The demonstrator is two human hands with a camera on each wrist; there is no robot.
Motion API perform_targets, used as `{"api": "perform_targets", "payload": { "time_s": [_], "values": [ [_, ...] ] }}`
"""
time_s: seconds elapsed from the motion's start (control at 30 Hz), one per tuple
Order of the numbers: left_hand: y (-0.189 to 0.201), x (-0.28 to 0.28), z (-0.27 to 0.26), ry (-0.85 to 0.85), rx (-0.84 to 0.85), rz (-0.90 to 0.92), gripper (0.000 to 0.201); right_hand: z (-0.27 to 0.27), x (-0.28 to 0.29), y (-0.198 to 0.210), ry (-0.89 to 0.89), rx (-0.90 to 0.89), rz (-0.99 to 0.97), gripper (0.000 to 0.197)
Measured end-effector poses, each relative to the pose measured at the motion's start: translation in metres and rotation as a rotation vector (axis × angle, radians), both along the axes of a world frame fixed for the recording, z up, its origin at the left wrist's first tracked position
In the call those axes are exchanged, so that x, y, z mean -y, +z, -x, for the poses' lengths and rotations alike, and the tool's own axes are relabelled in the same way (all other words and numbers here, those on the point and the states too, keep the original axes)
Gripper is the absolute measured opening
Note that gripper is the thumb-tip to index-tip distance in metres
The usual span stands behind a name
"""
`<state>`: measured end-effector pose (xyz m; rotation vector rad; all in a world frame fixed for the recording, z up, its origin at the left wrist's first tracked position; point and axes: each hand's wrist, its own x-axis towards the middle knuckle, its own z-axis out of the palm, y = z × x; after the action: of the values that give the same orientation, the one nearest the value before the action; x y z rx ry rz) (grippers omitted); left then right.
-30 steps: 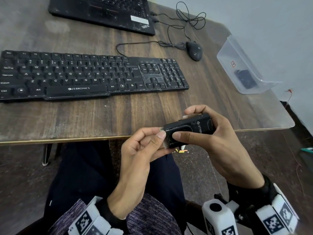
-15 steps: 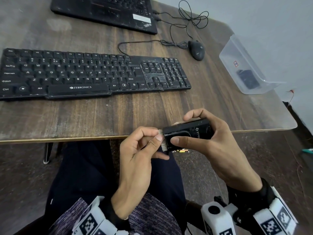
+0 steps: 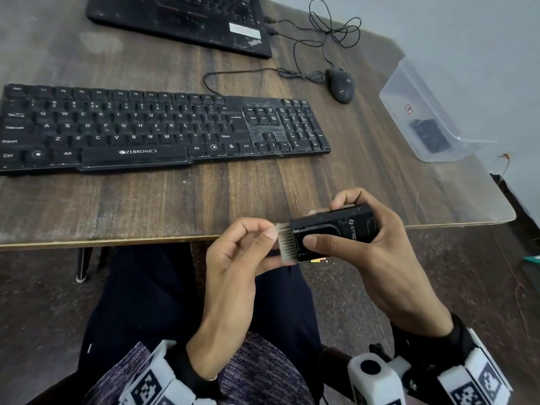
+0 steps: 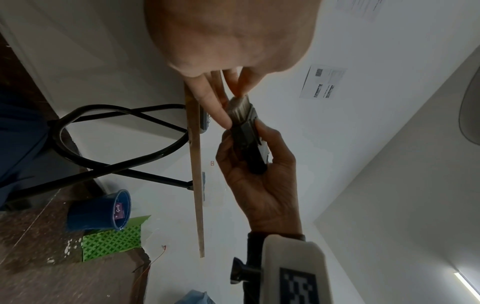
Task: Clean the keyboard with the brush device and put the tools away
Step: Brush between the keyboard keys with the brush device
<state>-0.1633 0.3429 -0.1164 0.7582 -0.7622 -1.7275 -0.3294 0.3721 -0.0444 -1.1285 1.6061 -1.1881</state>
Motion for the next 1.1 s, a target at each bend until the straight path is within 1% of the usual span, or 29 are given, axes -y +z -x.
{"api": "perform_targets", "payload": {
  "time_s": [0.1,0.2,0.23,0.3,0.33,0.4,0.5,0.53,0.63,0.7,0.77,0.8,0.9,0.97,1.03,1.07,1.1],
  "values": [
    [0.0,-0.003,-0.001,-0.055,-0.004,0.022,0.025,0.001,0.0,-0.002,-0.018,0.029,0.015,0.047],
    [0.003,-0.003,-0.003,-0.127,0.041,0.107,0.042,0.003,0.002,-0.003,-0.042,0.072,0.012,0.053],
    [0.005,-0.003,-0.004,-0.155,0.088,0.161,0.05,0.005,0.003,-0.003,-0.059,0.085,0.004,0.057],
    [0.011,0.002,-0.004,-0.211,0.242,0.305,0.067,0.01,0.006,-0.002,-0.074,0.085,-0.004,0.068],
    [0.016,0.006,-0.003,-0.225,0.323,0.366,0.071,0.012,0.008,-0.002,-0.071,0.087,-0.004,0.073],
    [0.024,0.017,0.0,-0.19,0.454,0.489,0.07,0.014,0.015,-0.002,-0.06,0.115,0.019,0.076],
    [0.034,0.036,0.002,-0.119,0.584,0.619,0.065,0.012,0.025,0.005,-0.053,0.113,0.082,0.075],
    [0.038,0.043,0.001,-0.106,0.617,0.64,0.064,0.011,0.028,0.009,-0.05,0.095,0.104,0.072],
    [0.047,0.058,-0.006,-0.089,0.722,0.681,0.063,0.02,0.044,0.022,-0.051,0.057,0.168,0.053],
    [0.054,0.069,-0.015,-0.108,0.821,0.737,0.057,0.032,0.062,0.03,-0.066,-0.017,0.184,0.048],
    [0.067,0.083,-0.028,-0.174,0.996,0.788,0.052,0.044,0.082,0.038,-0.067,-0.104,0.186,0.046],
    [0.075,0.092,-0.036,-0.222,1.108,0.804,0.053,0.049,0.092,0.042,-0.061,-0.145,0.186,0.045],
    [0.109,0.124,-0.059,-0.365,1.464,0.8,0.066,0.058,0.123,0.046,-0.059,-0.205,0.179,0.046],
    [0.124,0.156,-0.068,-0.413,1.634,0.796,0.081,0.057,0.142,0.043,-0.063,-0.233,0.169,0.048],
    [0.127,0.189,-0.07,-0.482,1.804,0.772,0.102,0.051,0.159,0.036,-0.061,-0.247,0.141,0.052],
    [0.124,0.204,-0.069,-0.548,1.882,0.729,0.111,0.046,0.166,0.032,-0.056,-0.252,0.122,0.052],
    [0.12,0.217,-0.067,-0.627,1.934,0.675,0.116,0.04,0.173,0.027,-0.054,-0.256,0.101,0.051]
  ]
}}
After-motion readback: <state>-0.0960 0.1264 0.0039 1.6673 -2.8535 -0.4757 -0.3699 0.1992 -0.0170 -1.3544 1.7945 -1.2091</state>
